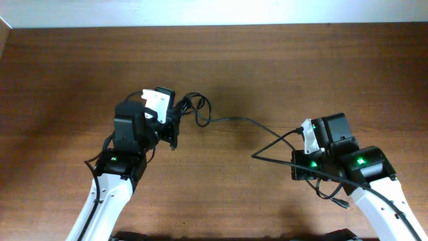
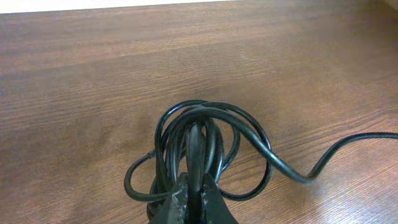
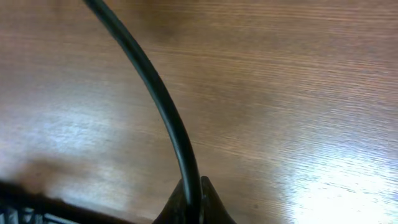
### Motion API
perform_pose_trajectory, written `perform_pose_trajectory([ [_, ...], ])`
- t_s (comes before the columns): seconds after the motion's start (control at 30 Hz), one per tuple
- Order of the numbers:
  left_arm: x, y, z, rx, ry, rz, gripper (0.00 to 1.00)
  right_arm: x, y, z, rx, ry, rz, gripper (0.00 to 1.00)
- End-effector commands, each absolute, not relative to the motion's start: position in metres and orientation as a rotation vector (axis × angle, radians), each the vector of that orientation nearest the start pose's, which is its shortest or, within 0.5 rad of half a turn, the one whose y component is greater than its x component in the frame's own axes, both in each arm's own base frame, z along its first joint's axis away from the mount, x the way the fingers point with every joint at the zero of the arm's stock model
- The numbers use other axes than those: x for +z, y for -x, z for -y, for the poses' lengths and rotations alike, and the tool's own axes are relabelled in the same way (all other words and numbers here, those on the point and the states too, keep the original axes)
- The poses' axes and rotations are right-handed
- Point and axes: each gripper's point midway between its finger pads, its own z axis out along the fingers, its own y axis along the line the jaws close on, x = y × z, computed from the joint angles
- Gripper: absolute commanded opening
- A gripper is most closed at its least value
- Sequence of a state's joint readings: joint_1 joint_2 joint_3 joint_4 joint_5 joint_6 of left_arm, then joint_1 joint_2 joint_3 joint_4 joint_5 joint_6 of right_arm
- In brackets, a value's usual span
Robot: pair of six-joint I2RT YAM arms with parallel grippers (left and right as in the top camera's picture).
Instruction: Untangle cables
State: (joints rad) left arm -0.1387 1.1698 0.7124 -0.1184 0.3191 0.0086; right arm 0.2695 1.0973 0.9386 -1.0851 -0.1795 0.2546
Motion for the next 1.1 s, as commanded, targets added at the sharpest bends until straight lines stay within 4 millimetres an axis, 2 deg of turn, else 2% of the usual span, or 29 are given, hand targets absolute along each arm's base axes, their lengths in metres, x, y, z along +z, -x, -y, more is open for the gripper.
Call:
perform_pose_trajectory([
  [0.0,0.181,-0.354,0.098,-0.378,-0.350,-2.091,0.00,0.140,-0.219,-0.069,0.235,-0.082,-2.826,0.04],
  [0.07,0.182,-0.350,0.108,-0.415,-0.435,-2.072,0.00,0.139,-0.223,-0.050,0.229,-0.326,-2.810,0.04],
  [0.1,0.185,-0.343,0.120,-0.467,-0.542,-2.034,0.00,0.139,-0.224,-0.034,0.240,-0.494,-2.796,0.13],
  [0.17,0.188,-0.331,0.137,-0.535,-0.702,-1.966,0.00,0.139,-0.222,-0.023,0.314,-0.627,-2.786,0.52],
  [0.2,0.191,-0.327,0.143,-0.568,-0.749,-1.936,0.00,0.140,-0.222,-0.024,0.382,-0.648,-2.784,0.59],
  [0.23,0.192,-0.324,0.146,-0.596,-0.766,-1.923,0.00,0.143,-0.222,-0.032,0.470,-0.558,-2.790,0.61],
  [0.27,0.194,-0.319,0.151,-0.620,-0.814,-1.892,0.00,0.149,-0.222,-0.048,0.581,-0.398,-2.792,0.61],
  [0.33,0.201,-0.307,0.164,-0.681,-0.942,-1.791,0.00,0.159,-0.220,-0.062,0.684,-0.222,-2.754,0.61],
  [0.43,0.216,-0.284,0.182,-0.780,-1.116,-1.598,0.00,0.199,-0.212,-0.091,0.856,0.108,-2.541,0.61],
  [0.57,0.251,-0.248,0.208,-0.912,-1.312,-1.232,0.00,0.232,-0.199,-0.104,0.921,0.204,-2.378,0.61],
  [0.7,0.254,-0.217,0.236,-0.907,-1.468,-1.008,0.00,0.241,-0.194,-0.114,0.994,0.279,-2.324,0.61],
  [0.87,0.254,-0.182,0.264,-0.834,-1.622,-0.701,0.00,0.241,-0.193,-0.114,0.997,0.280,-2.322,0.61],
  [1.07,0.259,-0.173,0.269,-0.777,-1.650,-0.554,0.00,0.247,-0.188,-0.121,1.056,0.327,-2.291,0.61],
])
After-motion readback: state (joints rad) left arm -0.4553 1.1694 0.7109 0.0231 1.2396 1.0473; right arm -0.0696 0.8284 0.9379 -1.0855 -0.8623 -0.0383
